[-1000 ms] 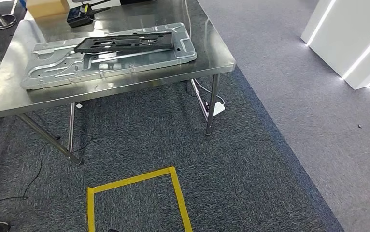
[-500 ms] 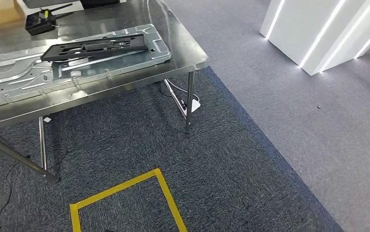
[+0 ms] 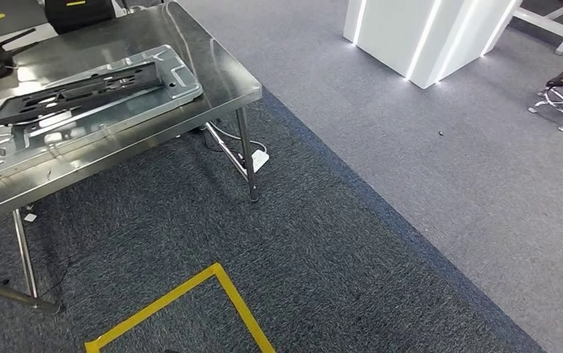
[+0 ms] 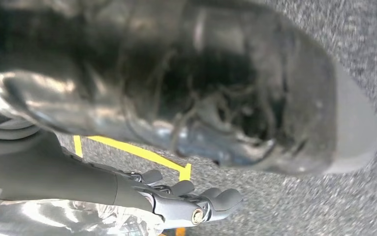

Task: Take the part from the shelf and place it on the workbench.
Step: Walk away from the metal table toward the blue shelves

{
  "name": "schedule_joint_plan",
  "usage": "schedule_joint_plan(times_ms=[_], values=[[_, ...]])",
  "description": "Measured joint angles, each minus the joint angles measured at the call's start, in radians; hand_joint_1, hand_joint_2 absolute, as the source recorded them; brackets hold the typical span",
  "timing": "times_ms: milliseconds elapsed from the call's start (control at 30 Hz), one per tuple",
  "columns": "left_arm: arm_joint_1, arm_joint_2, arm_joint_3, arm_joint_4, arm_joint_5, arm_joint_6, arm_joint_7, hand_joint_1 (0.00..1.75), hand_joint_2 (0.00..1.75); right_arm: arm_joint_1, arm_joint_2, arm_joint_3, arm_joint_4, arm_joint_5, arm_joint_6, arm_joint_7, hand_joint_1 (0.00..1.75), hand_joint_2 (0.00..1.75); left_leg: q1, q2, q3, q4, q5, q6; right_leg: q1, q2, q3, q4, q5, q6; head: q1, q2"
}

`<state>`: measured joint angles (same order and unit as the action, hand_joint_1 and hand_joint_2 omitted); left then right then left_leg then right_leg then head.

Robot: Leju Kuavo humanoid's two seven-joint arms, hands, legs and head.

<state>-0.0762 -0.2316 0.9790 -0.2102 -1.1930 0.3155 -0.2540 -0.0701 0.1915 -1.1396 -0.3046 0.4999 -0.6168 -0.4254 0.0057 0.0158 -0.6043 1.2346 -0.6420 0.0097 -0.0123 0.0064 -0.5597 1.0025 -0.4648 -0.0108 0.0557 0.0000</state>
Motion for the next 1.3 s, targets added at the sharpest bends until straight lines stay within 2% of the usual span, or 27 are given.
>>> schedule_joint_plan(times_ms=[33, 67, 100, 133, 200, 267, 333, 400, 467, 533, 567, 600, 633, 700, 733, 767, 833, 867, 933, 1000, 1033, 1067, 1100, 1133, 1200, 1233, 1300], values=[[0.002, 0.000, 0.001, 0.000, 0.000, 0.000, 0.000, 0.00, 0.00, 0.001, 0.000, 0.000, 0.000, 0.001, -0.001, 0.004, 0.00, 0.00, 0.001, -0.004, -0.019, 0.041, -0.009, -0.001, 0.000, 0.013, -0.001, 0.001, 0.001, -0.001, 0.000, 0.000], [0.003, 0.000, 0.001, 0.000, 0.000, 0.000, 0.001, 0.00, 0.00, 0.001, 0.000, 0.000, 0.001, 0.003, -0.003, 0.008, 0.00, 0.00, 0.002, -0.006, -0.022, 0.047, 0.003, -0.001, 0.000, 0.027, -0.002, 0.003, 0.001, 0.000, 0.000, 0.000], [0.003, 0.000, 0.002, 0.000, -0.001, 0.000, 0.001, 0.00, 0.00, 0.002, 0.001, 0.000, 0.002, 0.004, -0.005, 0.013, 0.00, 0.00, 0.004, -0.009, -0.007, 0.013, 0.034, -0.001, 0.000, 0.041, -0.001, 0.005, 0.001, 0.000, 0.000, 0.000], [0.003, 0.000, 0.002, 0.000, -0.001, 0.000, 0.001, 0.00, 0.00, 0.002, 0.001, -0.001, 0.002, 0.005, -0.006, 0.017, 0.00, 0.00, 0.006, -0.020, 0.021, -0.052, 0.075, 0.000, 0.000, 0.055, -0.002, 0.009, 0.000, 0.002, 0.000, 0.000], [0.002, 0.000, 0.004, 0.000, -0.002, 0.000, 0.001, 0.00, 0.00, 0.001, 0.003, -0.001, 0.004, 0.008, -0.010, 0.021, 0.00, 0.00, 0.010, -0.062, 0.071, -0.170, 0.125, 0.002, 0.000, 0.080, -0.007, 0.018, -0.001, 0.010, 0.000, 0.000], [0.002, 0.000, 0.008, 0.000, -0.002, 0.000, 0.001, 0.00, 0.00, 0.001, 0.004, -0.001, 0.005, 0.012, -0.012, 0.024, 0.00, 0.00, 0.008, -0.085, 0.083, -0.208, 0.129, 0.005, 0.000, 0.101, -0.017, 0.024, 0.001, 0.023, 0.000, 0.000], [0.000, 0.000, 0.010, 0.000, -0.002, 0.001, 0.000, 0.00, 0.00, 0.005, 0.004, -0.001, 0.007, 0.016, -0.013, 0.027, 0.00, 0.00, 0.008, -0.066, 0.085, -0.216, 0.135, 0.017, -0.004, 0.117, -0.023, 0.022, 0.006, 0.038, 0.001, 0.000], [-0.001, 0.000, 0.011, 0.000, -0.002, 0.001, 0.000, 0.00, 0.00, 0.007, 0.004, -0.001, 0.008, 0.018, -0.014, 0.030, 0.00, 0.00, 0.010, -0.041, 0.089, -0.228, 0.145, 0.034, -0.003, 0.083, -0.039, 0.054, -0.016, 0.046, 0.001, 0.000], [0.000, 0.000, 0.012, 0.000, -0.002, 0.000, 0.000, 0.00, 0.00, 0.005, 0.004, -0.001, 0.008, 0.018, -0.015, 0.031, 0.00, 0.00, 0.008, -0.015, 0.088, -0.233, 0.150, 0.043, -0.001, 0.026, -0.087, 0.161, -0.079, 0.050, 0.002, 0.000], [0.002, 0.001, 0.014, 0.000, -0.003, 0.000, 0.000, 0.00, 0.00, 0.004, 0.005, -0.001, 0.010, 0.019, -0.015, 0.032, 0.00, 0.00, 0.003, 0.015, 0.085, -0.232, 0.149, 0.045, -0.003, 0.006, -0.138, 0.274, -0.126, 0.055, 0.002, 0.000], [0.002, 0.001, 0.014, 0.000, -0.003, 0.000, 0.000, 0.00, 0.00, 0.004, 0.005, -0.001, 0.010, 0.019, -0.015, 0.032, 0.00, 0.00, 0.002, 0.028, 0.085, -0.231, 0.148, 0.046, -0.005, 0.002, -0.144, 0.291, -0.124, 0.057, 0.002, 0.000], [0.001, 0.001, 0.015, 0.000, -0.003, 0.000, 0.000, 0.00, 0.00, 0.005, 0.005, -0.001, 0.011, 0.020, -0.015, 0.033, 0.00, 0.00, 0.002, 0.040, 0.086, -0.231, 0.147, 0.045, -0.005, -0.002, -0.128, 0.267, -0.104, 0.057, 0.002, 0.000], [0.000, 0.002, 0.015, 0.000, -0.003, 0.000, 0.000, 0.00, 0.00, 0.006, 0.005, 0.000, 0.011, 0.020, -0.015, 0.035, 0.00, 0.00, 0.001, 0.051, 0.087, -0.230, 0.145, 0.043, -0.005, -0.010, -0.096, 0.211, -0.073, 0.056, 0.002, 0.000], [-0.001, 0.002, 0.015, 0.000, -0.003, 0.000, 0.000, 0.00, 0.00, 0.005, 0.005, 0.000, 0.011, 0.022, -0.015, 0.038, 0.00, 0.00, -0.001, 0.070, 0.091, -0.227, 0.139, 0.036, 0.000, -0.050, -0.024, 0.076, -0.025, 0.047, 0.002, 0.000], [-0.002, 0.002, 0.015, 0.000, -0.003, 0.000, 0.000, 0.00, 0.00, 0.004, 0.005, 0.000, 0.011, 0.023, -0.015, 0.039, 0.00, 0.00, -0.003, 0.078, 0.093, -0.226, 0.137, 0.030, 0.004, -0.064, -0.004, 0.036, -0.015, 0.041, 0.002, 0.000], [-0.002, 0.002, 0.015, 0.000, -0.003, 0.000, 0.000, 0.00, 0.00, 0.003, 0.005, 0.000, 0.011, 0.024, -0.015, 0.039, 0.00, 0.00, -0.004, 0.085, 0.094, -0.225, 0.134, 0.025, 0.009, -0.072, 0.003, 0.017, -0.014, 0.035, 0.002, 0.000], [-0.005, 0.001, 0.015, 0.000, -0.003, 0.000, 0.000, 0.00, 0.00, 0.005, 0.005, -0.001, 0.011, 0.025, -0.015, 0.039, 0.00, 0.00, -0.005, 0.100, 0.099, -0.227, 0.132, 0.015, 0.011, -0.053, 0.000, 0.014, -0.011, 0.024, 0.002, 0.000], [-0.006, 0.001, 0.015, 0.000, -0.003, 0.000, -0.001, 0.00, 0.00, 0.006, 0.005, -0.001, 0.011, 0.025, -0.015, 0.039, 0.00, 0.00, -0.004, 0.095, 0.100, -0.222, 0.126, 0.010, 0.008, -0.044, 0.001, 0.010, -0.008, 0.018, 0.002, 0.000], [-0.006, 0.001, 0.016, 0.000, -0.003, 0.000, -0.001, 0.00, 0.00, 0.006, 0.004, -0.001, 0.011, 0.026, -0.015, 0.039, 0.00, 0.00, 0.000, 0.052, 0.079, -0.166, 0.084, 0.000, 0.003, -0.024, 0.003, 0.002, 0.000, 0.005, 0.001, 0.000], [-0.003, 0.001, 0.016, 0.000, -0.003, 0.000, -0.001, 0.00, 0.00, 0.004, 0.004, -0.001, 0.011, 0.026, -0.015, 0.039, 0.00, 0.00, 0.004, 0.004, 0.022, -0.039, 0.015, -0.006, 0.003, -0.003, -0.001, 0.001, 0.003, -0.002, 0.000, 0.000], [-0.001, 0.001, 0.016, 0.000, -0.003, 0.000, -0.001, 0.00, 0.00, 0.004, 0.004, -0.001, 0.011, 0.026, -0.015, 0.039, 0.00, 0.00, 0.005, -0.004, -0.006, 0.021, -0.007, -0.008, 0.004, 0.009, -0.002, 0.002, 0.004, -0.004, 0.000, 0.000], [0.000, 0.001, 0.016, 0.000, -0.003, 0.000, -0.001, 0.00, 0.00, 0.004, 0.004, -0.001, 0.011, 0.026, -0.015, 0.039, 0.00, 0.00, 0.006, -0.007, -0.022, 0.054, -0.010, -0.009, 0.005, 0.022, -0.003, 0.003, 0.004, -0.004, 0.000, 0.000], [0.001, 0.001, 0.016, 0.000, -0.003, 0.000, -0.001, 0.00, 0.00, 0.005, 0.004, -0.001, 0.011, 0.026, -0.015, 0.040, 0.00, 0.00, 0.007, -0.008, -0.023, 0.052, 0.006, -0.010, 0.005, 0.036, -0.003, 0.005, 0.004, -0.004, 0.000, 0.000], [0.001, 0.001, 0.016, 0.000, -0.003, 0.000, -0.001, 0.00, 0.00, 0.005, 0.004, -0.001, 0.011, 0.026, -0.015, 0.040, 0.00, 0.00, 0.008, -0.010, -0.008, 0.014, 0.039, -0.011, 0.005, 0.049, -0.003, 0.008, 0.003, -0.003, 0.000, 0.000], [0.000, 0.001, 0.017, 0.000, -0.003, 0.000, -0.001, 0.00, 0.00, 0.005, 0.004, -0.001, 0.011, 0.026, -0.015, 0.040, 0.00, 0.00, 0.013, -0.042, 0.045, -0.108, 0.107, -0.009, 0.003, 0.074, -0.006, 0.018, 0.000, 0.003, 0.000, 0.000], [0.000, 0.001, 0.017, 0.000, -0.002, 0.000, -0.001, 0.00, 0.00, 0.005, 0.004, -0.001, 0.011, 0.027, -0.015, 0.040, 0.00, 0.00, 0.015, -0.064, 0.065, -0.159, 0.125, -0.007, 0.003, 0.085, -0.010, 0.025, -0.002, 0.008, 0.001, 0.000], [-0.001, 0.002, 0.018, 0.000, 0.000, 0.000, -0.002, 0.00, 0.00, 0.004, 0.004, -0.001, 0.011, 0.030, -0.015, 0.040, 0.00, 0.00, 0.013, -0.091, 0.077, -0.195, 0.127, 0.000, 0.001, 0.105, -0.021, 0.032, 0.000, 0.021, 0.000, 0.000]])
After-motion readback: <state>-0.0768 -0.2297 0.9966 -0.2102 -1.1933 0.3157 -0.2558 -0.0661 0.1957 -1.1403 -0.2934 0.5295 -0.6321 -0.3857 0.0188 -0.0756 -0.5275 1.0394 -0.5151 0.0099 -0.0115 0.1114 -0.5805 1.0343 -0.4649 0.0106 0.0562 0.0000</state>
